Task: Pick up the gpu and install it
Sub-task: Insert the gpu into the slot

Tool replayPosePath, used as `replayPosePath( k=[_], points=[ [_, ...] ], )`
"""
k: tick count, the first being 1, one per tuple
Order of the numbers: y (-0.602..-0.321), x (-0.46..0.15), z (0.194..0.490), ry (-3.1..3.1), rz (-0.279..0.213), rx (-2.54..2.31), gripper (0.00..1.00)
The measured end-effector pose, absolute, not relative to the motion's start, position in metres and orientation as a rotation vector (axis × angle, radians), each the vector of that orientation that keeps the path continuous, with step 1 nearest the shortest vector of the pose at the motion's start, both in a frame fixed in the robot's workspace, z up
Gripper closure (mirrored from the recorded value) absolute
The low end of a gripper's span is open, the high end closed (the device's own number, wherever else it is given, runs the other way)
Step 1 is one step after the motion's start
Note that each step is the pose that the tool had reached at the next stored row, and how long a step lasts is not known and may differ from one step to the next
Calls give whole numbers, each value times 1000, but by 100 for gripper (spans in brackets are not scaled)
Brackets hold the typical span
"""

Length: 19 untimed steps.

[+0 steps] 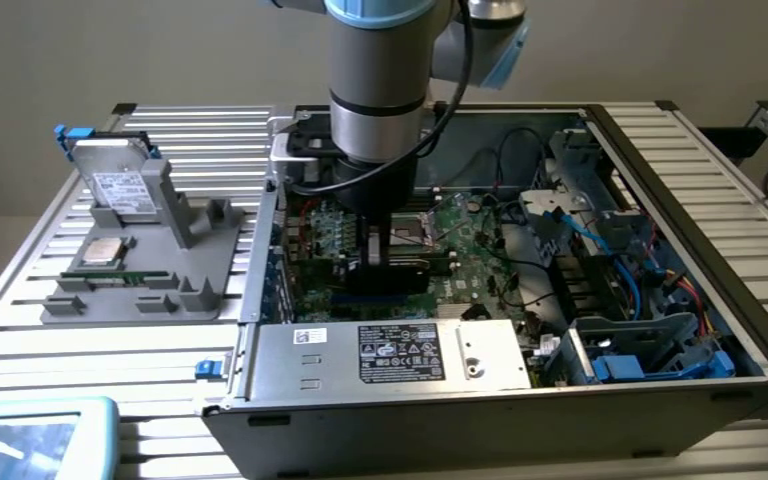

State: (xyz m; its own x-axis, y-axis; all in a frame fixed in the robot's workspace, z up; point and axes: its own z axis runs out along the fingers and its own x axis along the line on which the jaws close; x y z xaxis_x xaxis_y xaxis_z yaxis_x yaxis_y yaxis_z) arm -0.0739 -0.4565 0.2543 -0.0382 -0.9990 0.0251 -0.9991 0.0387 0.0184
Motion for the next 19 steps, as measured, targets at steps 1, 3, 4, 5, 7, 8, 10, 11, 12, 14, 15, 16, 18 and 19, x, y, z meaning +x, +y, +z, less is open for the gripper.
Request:
replayPosePath(
  k=[1,3,4,5,7,8,10,11,12,14,15,16,18,19],
  points=[
    [-457,-74,254,-2242,6,2157,73],
    [-457,-74,254,-2242,5,2158,73],
    [-457,-74,254,-2243,4,2158,73],
    [-457,-74,254,-2243,3,2158,73],
    [-458,-74,254,-2245,-3,2163,73],
    [-458,-74,254,-2246,-7,2165,73],
    [-458,-74,254,-2246,-10,2167,73],
    [-458,-74,254,-2246,-10,2168,73],
    [-458,-74,254,-2246,-10,2168,73],
    [-458,-74,254,-2245,-11,2169,73],
    [-458,-74,254,-2243,-11,2170,73],
    [-458,-74,254,-2242,-11,2172,73],
    [-458,-74,254,-2239,-11,2175,73],
    [-458,-74,254,-2238,-11,2176,73]
  ],
)
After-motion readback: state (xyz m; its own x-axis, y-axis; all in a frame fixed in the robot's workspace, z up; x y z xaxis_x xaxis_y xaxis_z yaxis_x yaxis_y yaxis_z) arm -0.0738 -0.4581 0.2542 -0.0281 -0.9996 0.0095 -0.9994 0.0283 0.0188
